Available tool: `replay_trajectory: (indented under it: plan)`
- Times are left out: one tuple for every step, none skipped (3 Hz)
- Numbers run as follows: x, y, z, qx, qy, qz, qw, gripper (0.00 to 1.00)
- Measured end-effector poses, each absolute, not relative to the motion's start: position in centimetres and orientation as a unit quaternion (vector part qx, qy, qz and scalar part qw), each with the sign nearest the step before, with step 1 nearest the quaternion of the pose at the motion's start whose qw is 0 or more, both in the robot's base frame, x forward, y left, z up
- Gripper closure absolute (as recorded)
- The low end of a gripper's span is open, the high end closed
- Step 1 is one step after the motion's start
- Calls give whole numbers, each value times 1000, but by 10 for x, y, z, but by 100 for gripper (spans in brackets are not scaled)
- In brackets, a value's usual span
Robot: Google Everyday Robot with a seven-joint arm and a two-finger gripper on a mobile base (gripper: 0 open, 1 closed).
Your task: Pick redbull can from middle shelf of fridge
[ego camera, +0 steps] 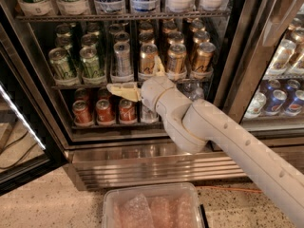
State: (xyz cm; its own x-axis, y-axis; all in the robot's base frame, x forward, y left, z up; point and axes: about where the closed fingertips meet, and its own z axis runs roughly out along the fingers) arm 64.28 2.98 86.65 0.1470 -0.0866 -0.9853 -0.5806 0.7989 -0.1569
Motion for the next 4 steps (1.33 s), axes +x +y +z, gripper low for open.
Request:
replay_trajectory:
  plan:
    - [655,36,862,-243,631,177,715,15]
    - [658,38,861,-227,636,185,714,23]
    - [649,23,857,-232,645,175,707,12]
    - [637,4,856,-226,659,160,700,9]
